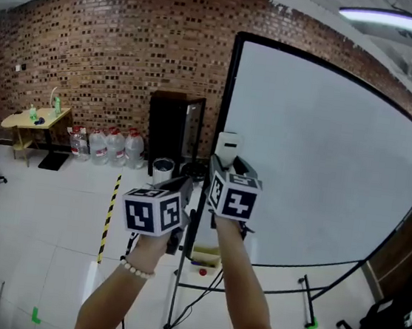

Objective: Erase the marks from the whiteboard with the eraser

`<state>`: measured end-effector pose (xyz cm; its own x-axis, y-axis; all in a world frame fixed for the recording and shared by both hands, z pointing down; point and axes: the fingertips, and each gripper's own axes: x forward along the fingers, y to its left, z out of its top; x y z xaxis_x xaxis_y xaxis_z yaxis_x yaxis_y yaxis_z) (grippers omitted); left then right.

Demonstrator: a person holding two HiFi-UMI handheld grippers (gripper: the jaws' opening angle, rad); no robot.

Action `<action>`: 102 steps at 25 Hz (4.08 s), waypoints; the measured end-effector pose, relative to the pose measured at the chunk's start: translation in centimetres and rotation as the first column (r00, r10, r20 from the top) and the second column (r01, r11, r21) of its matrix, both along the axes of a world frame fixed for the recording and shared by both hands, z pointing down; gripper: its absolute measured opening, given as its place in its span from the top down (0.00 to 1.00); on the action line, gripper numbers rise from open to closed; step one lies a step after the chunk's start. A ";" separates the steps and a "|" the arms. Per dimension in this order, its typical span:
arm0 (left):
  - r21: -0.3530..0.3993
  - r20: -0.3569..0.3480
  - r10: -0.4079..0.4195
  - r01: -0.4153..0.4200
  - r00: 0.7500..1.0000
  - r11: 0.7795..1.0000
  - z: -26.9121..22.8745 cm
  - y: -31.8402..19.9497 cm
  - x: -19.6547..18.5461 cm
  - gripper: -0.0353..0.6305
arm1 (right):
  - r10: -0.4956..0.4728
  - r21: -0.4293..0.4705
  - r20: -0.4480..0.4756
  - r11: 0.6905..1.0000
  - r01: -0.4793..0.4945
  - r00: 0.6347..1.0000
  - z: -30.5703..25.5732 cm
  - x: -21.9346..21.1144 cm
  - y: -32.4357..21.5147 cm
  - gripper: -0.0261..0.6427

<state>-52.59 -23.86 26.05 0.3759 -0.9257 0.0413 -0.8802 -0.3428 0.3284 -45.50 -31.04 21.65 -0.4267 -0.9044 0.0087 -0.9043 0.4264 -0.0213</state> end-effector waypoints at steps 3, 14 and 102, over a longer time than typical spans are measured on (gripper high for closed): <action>-0.007 0.004 0.006 -0.006 1.000 1.000 0.6 0.5 0.5 0.97 | -0.015 -0.009 -0.013 1.000 0.015 1.000 1.2 0.1 0.4 0.59; 0.027 0.010 0.030 -0.030 0.999 0.999 -1.2 0.5 3.3 0.97 | 0.008 0.004 -0.079 1.000 -0.008 0.997 -0.2 2.3 -0.3 0.59; 0.022 -0.003 0.348 -0.348 0.937 0.937 -0.5 -14.2 95.3 0.97 | 0.226 -0.030 -0.104 0.973 -0.230 0.969 0.4 104.9 -16.1 0.59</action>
